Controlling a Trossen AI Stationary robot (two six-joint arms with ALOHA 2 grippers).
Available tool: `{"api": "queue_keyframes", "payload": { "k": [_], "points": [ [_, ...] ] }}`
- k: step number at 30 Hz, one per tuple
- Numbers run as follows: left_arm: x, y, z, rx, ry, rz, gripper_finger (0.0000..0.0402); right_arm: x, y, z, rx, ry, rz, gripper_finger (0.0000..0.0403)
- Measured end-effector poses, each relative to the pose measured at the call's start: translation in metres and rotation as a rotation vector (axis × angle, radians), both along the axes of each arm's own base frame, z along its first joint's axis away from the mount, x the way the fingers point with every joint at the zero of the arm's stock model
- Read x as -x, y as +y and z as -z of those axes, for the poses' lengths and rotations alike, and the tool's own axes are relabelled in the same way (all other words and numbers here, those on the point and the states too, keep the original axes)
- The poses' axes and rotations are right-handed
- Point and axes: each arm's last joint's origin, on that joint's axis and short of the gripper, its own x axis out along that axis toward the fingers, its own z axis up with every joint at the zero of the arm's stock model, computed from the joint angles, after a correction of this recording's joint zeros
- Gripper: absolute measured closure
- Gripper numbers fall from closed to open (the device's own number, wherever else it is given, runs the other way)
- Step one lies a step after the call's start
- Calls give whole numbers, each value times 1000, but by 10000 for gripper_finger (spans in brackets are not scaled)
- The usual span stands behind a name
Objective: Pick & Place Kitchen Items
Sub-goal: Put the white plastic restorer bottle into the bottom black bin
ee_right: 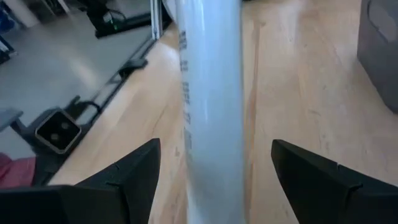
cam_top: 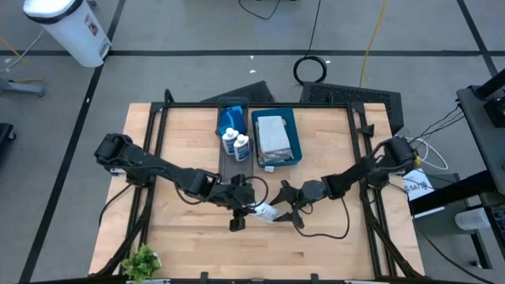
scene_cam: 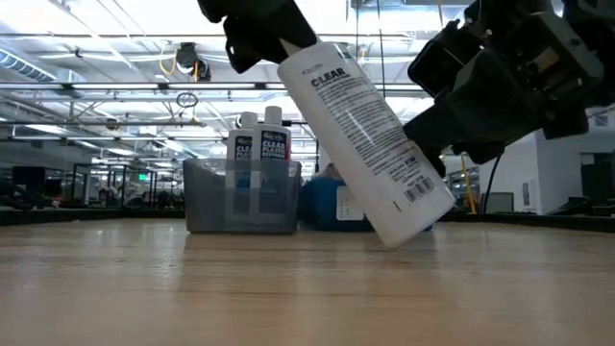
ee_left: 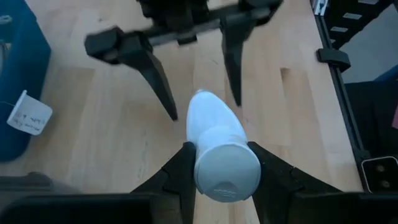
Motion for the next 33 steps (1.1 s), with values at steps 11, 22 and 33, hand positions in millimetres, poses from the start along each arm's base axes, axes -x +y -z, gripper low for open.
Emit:
{"api": "queue_keyframes", "payload": {
  "k": [11,22,33],
  "points": [
    [-4,0,-4,14,-57,-34,285,-18,7,12,50,-41,-46,195],
    [7,3,-32,87,-141,-22,87,-2,0,-22,218,24,-47,315],
    [15,1,-58,-155,-348,-207,45,50,-15,-62,278,-182,199,315]
  ]
}}
